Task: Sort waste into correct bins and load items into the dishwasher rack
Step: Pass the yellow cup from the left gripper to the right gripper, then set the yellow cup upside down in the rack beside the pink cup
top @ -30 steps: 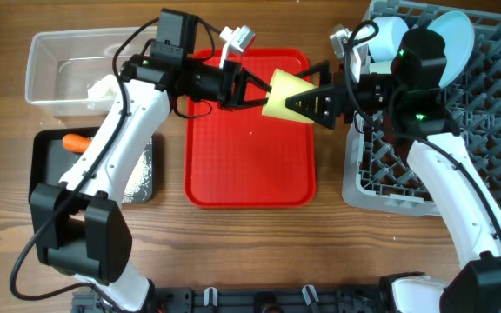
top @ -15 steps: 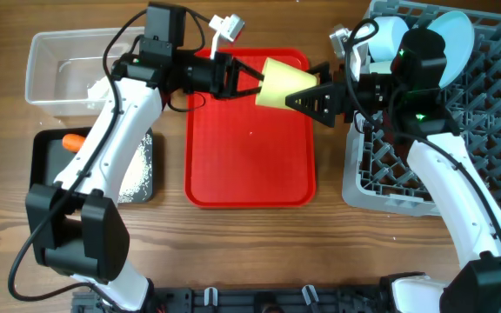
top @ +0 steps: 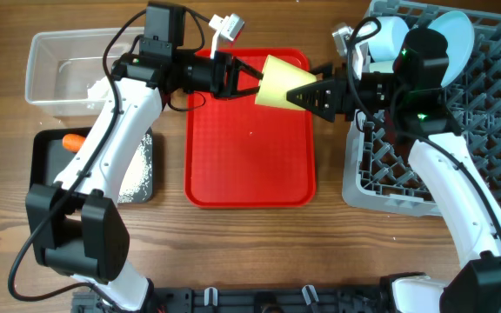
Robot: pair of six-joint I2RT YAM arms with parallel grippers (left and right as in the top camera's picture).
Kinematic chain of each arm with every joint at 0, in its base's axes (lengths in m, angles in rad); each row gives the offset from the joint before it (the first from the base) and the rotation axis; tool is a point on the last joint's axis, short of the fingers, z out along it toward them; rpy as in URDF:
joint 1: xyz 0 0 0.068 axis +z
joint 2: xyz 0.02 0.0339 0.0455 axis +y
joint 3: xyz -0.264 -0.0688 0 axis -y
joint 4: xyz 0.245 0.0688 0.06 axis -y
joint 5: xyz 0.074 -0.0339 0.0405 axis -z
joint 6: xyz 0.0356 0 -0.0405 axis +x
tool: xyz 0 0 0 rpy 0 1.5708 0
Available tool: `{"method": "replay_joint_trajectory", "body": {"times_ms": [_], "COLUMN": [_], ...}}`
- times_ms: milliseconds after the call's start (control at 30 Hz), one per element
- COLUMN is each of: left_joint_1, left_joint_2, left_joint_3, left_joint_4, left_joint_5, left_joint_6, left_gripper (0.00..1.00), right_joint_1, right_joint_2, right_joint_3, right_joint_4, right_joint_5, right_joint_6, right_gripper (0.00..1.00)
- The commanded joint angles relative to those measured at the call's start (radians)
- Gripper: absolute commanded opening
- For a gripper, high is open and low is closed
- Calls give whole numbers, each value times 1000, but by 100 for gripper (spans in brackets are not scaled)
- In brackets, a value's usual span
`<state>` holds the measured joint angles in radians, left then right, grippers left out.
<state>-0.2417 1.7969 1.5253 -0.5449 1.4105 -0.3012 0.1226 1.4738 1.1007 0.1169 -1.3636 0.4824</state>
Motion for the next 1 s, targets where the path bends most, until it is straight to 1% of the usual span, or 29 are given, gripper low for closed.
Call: {"method": "replay_joint_trajectory", "body": {"times_ms": [0, 33, 67, 100, 233, 367, 433, 467, 533, 600, 667, 733, 800, 867, 967], "left_joint_1": [3, 3, 3, 3, 3, 3, 3, 2, 2, 2, 2, 2, 2, 2, 2], "left_joint_2": [-14, -14, -14, -14, -14, -14, -14, -14, -14, -14, -14, -14, -14, -14, -14], "left_joint_3": [12, 12, 12, 12, 12, 12, 12, 12, 12, 12, 12, 12, 12, 12, 12], "left_joint_4": [10, 11, 11, 11, 11, 10, 10, 5, 2, 3, 3, 3, 3, 3, 3], "left_joint_5": [-12, -22, -34, -46, -76, -140, -204, -286, -374, -472, -556, -603, -661, -698, -703], "left_joint_6": [1, 1, 1, 1, 1, 2, 2, 2, 2, 2, 2, 2, 2, 2, 2], "left_gripper": [40, 46, 55, 57, 61, 67, 74, 98, 100, 100, 100, 100, 100, 100, 100], "right_joint_1": [-3, -8, -14, -24, -92, -190, -230, -251, -260, -262, -262, -262, -262, -262, -268], "right_joint_2": [13, 13, 13, 13, 13, 13, 13, 13, 13, 12, 0, -31, -73, -127, -173], "right_joint_3": [-2, -2, -2, -2, -2, -2, -2, -2, -2, -2, -2, 2, 33, 101, 229], "right_joint_4": [6, 6, 6, 6, 5, -7, -34, -87, -158, -247, -299, -343, -435, -602, -855], "right_joint_5": [-7, -7, -7, -7, -7, 2, 34, 97, 181, 323, 428, 502, 595, 739, 940], "right_joint_6": [-7, -6, -1, 1, 14, 11, -13, -57, -117, -177, -195, -201, -221, -240, -251], "right_gripper": [60, 60, 60, 59, 59, 54, 54, 54, 54, 54, 54, 54, 54, 54, 55]}}
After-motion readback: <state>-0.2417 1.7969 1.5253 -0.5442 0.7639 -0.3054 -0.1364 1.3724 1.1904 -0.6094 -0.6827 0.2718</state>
